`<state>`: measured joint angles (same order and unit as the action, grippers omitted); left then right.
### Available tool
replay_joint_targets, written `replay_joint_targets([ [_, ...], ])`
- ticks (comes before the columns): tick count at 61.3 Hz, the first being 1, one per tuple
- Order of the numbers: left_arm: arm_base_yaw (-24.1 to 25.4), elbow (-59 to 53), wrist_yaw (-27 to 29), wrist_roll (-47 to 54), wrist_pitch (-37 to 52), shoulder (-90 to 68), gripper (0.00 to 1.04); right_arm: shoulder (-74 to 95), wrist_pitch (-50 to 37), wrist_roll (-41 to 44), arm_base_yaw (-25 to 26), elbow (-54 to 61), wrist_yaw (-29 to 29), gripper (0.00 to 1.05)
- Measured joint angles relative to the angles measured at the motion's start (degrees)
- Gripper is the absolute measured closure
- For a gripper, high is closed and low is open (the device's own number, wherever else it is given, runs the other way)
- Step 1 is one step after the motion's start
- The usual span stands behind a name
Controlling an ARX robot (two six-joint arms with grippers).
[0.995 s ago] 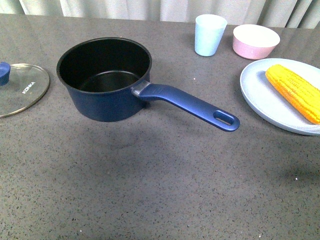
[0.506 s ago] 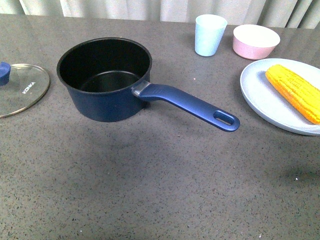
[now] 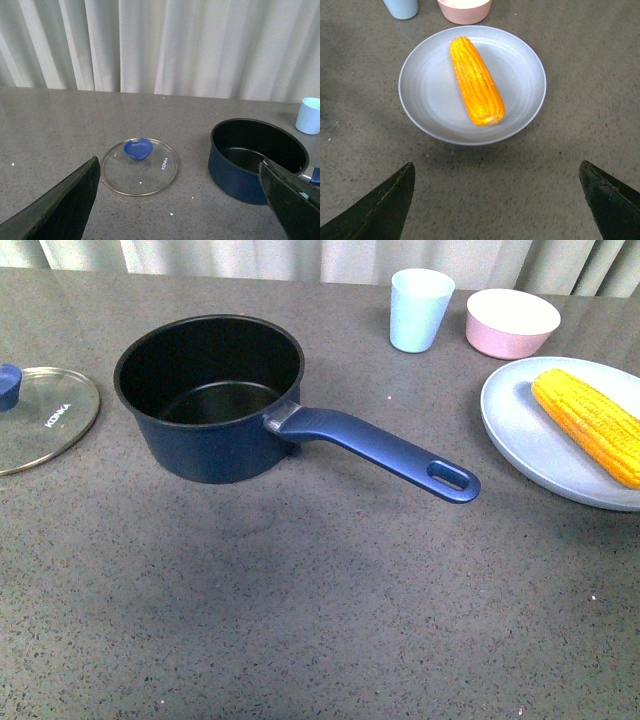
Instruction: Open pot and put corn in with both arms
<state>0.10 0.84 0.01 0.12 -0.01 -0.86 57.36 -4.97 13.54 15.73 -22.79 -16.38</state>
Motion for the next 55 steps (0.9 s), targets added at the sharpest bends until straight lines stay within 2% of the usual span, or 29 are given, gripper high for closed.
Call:
replay_joint_targets([
  [8,0.0,0.0,0.0,0.0,0.0,0.0,0.09,14.5,-5.9,3.3,-1.7,-6.2,0.2,0.09],
  [22,0.0,0.0,0.0,0.0,0.0,0.0,0.09,33.1,-10.6,5.8,-4.2,-15.0,0.7,0.09],
  [55,0.0,0.0,0.0,0.0,0.0,0.0,0.09,54.1,-9.5,4.3,-8.3,-31.0,2.3,0.09],
])
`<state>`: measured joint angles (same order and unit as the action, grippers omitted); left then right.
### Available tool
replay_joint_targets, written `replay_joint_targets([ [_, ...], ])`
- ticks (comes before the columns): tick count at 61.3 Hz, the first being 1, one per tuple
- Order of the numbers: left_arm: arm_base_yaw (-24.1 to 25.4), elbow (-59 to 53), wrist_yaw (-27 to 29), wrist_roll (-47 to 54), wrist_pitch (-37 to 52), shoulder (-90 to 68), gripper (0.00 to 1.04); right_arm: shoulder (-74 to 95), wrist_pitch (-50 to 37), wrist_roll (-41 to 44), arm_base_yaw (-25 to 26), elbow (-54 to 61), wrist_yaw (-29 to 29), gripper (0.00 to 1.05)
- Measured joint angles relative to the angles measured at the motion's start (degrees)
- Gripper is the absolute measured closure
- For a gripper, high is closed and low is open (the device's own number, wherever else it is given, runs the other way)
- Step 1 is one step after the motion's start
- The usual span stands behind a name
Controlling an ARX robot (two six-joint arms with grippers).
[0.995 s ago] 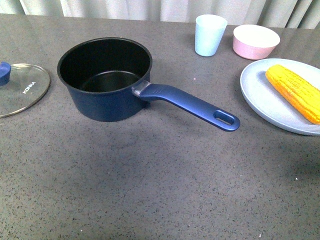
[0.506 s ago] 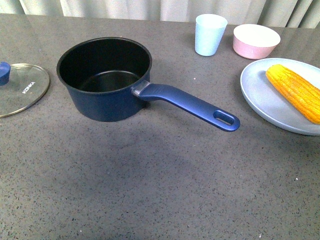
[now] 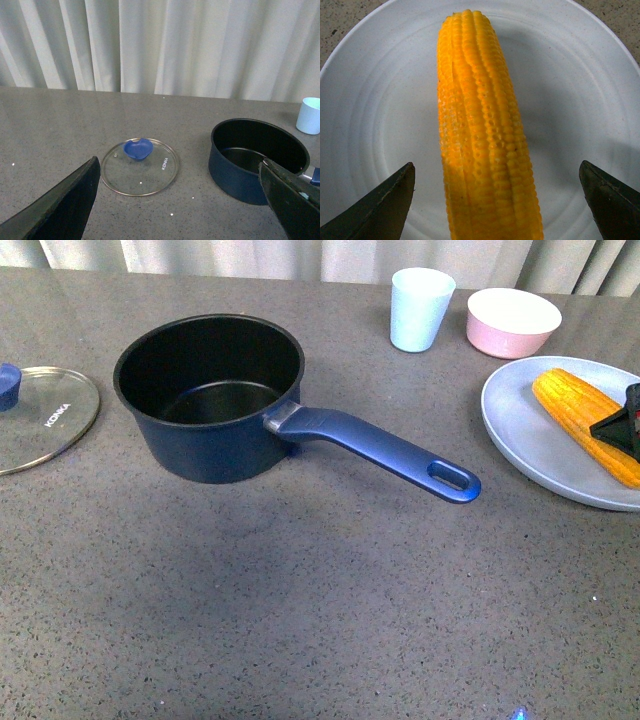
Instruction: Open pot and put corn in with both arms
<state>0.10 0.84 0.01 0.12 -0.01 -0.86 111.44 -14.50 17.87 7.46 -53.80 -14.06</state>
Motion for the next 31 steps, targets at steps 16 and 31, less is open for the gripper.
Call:
replay_joint_targets([
  [16,0.0,0.0,0.0,0.0,0.0,0.0,0.09,3.3,0.8,-0.2,-1.2,-1.9,1.0,0.25],
  [31,0.0,0.0,0.0,0.0,0.0,0.0,0.09,4.2,1.5,-0.2,-1.5,-2.5,1.1,0.62],
])
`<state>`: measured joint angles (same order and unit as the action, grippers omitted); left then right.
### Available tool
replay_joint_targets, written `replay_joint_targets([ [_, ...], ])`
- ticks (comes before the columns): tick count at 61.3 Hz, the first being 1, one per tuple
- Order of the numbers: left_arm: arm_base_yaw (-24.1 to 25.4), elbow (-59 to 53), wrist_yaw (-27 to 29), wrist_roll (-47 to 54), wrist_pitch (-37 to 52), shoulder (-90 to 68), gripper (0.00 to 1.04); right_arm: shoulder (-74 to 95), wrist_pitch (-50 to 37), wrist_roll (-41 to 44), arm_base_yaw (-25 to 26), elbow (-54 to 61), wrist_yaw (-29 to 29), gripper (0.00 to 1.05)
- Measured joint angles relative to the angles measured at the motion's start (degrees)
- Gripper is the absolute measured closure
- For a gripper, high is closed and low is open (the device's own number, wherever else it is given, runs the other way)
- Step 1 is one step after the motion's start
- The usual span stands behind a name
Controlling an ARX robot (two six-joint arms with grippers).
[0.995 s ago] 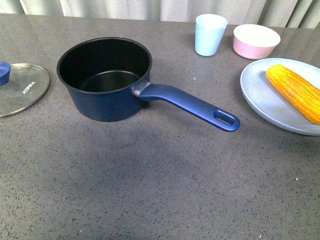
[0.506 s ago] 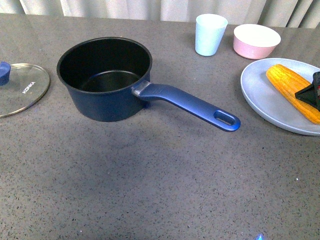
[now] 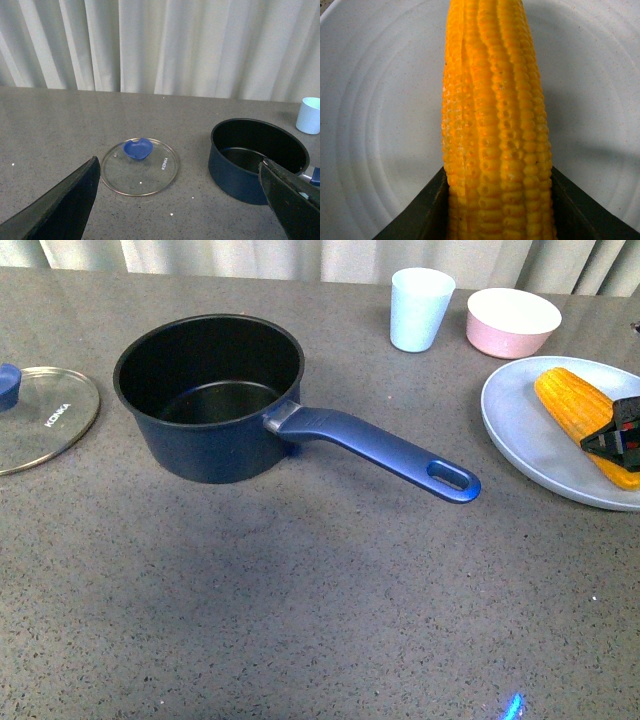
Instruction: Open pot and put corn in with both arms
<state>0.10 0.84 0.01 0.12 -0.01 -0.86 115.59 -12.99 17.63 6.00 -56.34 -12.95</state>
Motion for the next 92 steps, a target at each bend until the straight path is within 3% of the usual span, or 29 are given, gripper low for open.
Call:
replay_joint_targets([
  [10,0.0,0.0,0.0,0.0,0.0,0.0,0.09,-0.7,0.7,-0.2,0.4,0.0,-1.5,0.74],
  [28,0.0,0.0,0.0,0.0,0.0,0.0,0.09,-10.8,4.7,-3.2,0.0,0.7,-8.4,0.82],
  [40,0.0,0.0,0.0,0.0,0.0,0.0,0.09,-15.5,6.4,-8.3,-8.2,-1.1,-10.9,0.82],
  [61,0.0,0.0,0.0,0.0,0.0,0.0,0.09,-9.0,8.4,-10.8,-24.7,-13.0,-9.5,0.84],
  [92,0.0,0.0,0.0,0.0,0.0,0.0,0.09,6.2,11.0,-10.8,-36.2,-29.6,-7.8,0.84],
])
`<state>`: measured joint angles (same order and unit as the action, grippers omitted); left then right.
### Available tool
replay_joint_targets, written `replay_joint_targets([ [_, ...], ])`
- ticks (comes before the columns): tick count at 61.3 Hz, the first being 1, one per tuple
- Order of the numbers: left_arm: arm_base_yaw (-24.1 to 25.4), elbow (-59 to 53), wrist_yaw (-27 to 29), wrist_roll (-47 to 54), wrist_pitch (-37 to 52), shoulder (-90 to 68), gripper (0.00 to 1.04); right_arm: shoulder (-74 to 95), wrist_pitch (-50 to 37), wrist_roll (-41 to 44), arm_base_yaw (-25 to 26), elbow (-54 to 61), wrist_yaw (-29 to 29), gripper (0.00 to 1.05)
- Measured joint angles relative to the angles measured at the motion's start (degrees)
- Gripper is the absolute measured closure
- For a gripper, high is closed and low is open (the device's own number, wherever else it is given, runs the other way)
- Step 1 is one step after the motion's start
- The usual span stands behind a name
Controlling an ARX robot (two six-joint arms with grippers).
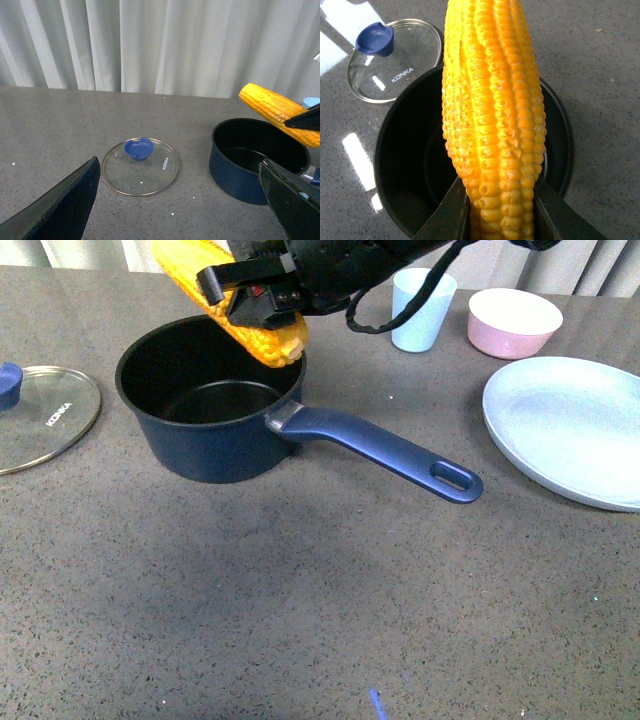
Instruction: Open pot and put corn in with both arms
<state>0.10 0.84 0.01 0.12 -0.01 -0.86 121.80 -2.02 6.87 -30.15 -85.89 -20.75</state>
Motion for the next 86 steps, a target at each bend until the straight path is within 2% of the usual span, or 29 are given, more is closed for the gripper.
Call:
replay_joint_targets([
  [25,0.0,0.0,0.0,0.0,0.0,0.0,0.09,5.5,2.2,0.1,-2.2,-6.4,2.0,0.83],
  [53,0.0,0.0,0.0,0.0,0.0,0.0,0.09,3.4,-0.4,0.2,-2.0,-0.8,1.9,0.08],
  [74,0.0,0.0,0.0,0.0,0.0,0.0,0.09,-10.0,-8.9,-3.3,3.6,11.7,-0.3,0.09],
  [86,0.0,0.0,0.0,0.0,0.0,0.0,0.09,-25.2,-14.6,-6.8,12.2,25.2,-0.5,0.09],
])
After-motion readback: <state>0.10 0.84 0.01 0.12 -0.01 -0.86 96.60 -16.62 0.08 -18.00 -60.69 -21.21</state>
